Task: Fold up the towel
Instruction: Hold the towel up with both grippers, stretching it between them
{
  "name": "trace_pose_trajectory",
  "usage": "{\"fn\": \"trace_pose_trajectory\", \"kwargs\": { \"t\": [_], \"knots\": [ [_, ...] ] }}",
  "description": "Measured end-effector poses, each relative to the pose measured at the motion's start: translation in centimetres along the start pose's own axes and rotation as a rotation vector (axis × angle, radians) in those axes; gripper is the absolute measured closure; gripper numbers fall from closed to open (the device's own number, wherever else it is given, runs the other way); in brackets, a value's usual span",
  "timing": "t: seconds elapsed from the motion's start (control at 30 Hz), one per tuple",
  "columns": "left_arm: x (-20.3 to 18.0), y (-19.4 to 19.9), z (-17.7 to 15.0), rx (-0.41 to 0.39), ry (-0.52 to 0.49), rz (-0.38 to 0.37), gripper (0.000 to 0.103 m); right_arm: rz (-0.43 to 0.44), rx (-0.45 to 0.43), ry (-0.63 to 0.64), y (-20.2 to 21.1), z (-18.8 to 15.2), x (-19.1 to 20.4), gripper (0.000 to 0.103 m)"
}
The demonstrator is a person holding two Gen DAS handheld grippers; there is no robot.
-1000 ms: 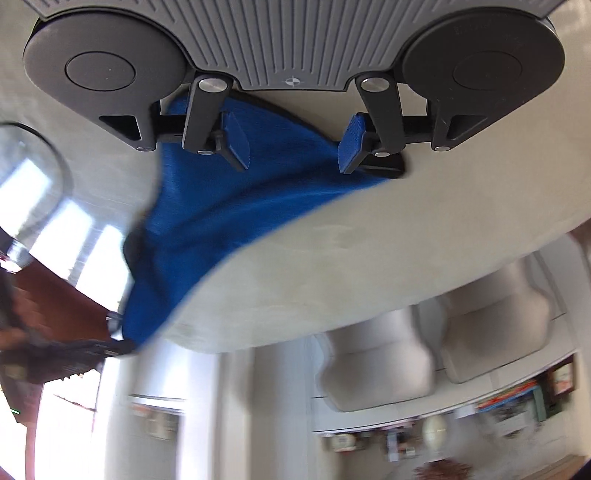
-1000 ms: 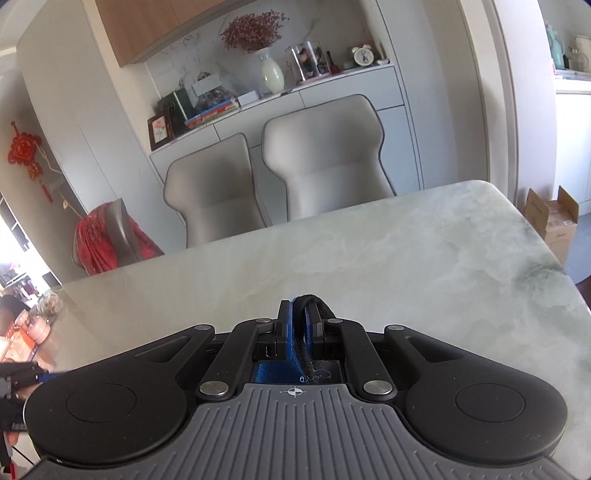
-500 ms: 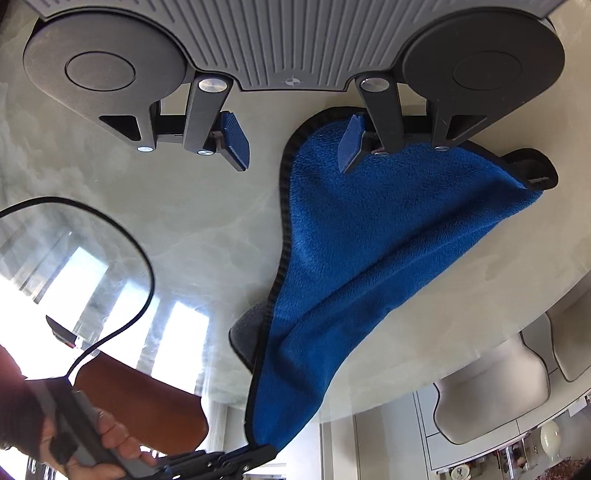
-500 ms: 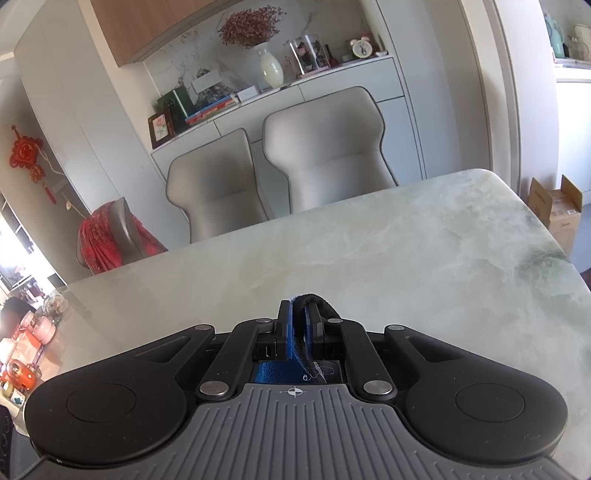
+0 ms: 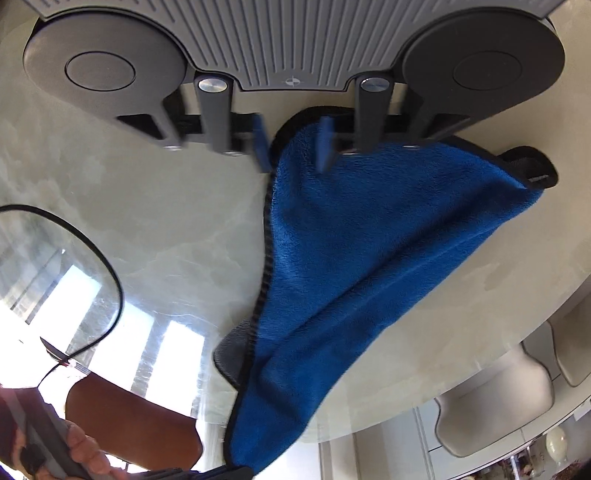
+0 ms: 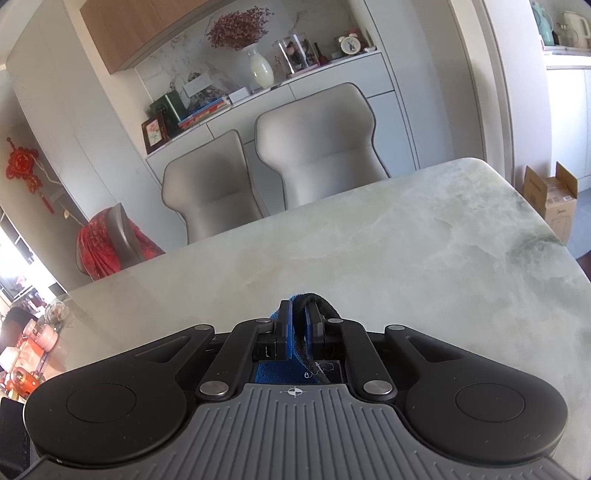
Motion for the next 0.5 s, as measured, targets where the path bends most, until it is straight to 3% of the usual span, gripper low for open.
{"fn": "trace_pose_trajectory", "kwargs": {
  "t": [0.17,0.27,0.5],
  "knots": [
    [1.8,3.1,0.6,-0.072,0.105,-0.029,0.097,0.020,-0.013,-0.006,0.9,0.1,0.4,0.094],
    [2.3,5.9,1.3,-0.131,0.110,0.010,0.097,0.036,-0.028,-0.012,1.9,0.2,0.7,0.094],
    [5.2,13.6,2.5,-0.325,0.226,0.111,0.097,0.081,-0.072,-0.010,4.7,0.0,1.9,0.095]
  ]
}}
Point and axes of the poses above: each gripper's, at about its wrist camera, not at the fingertips, and y roughly against the way its jaws point, x to its left, z to its top, the point moved 1 cm from there along -y, roughly the way its jaws point, and after that the axes turned 1 degree about y, right-handed, at the moved point
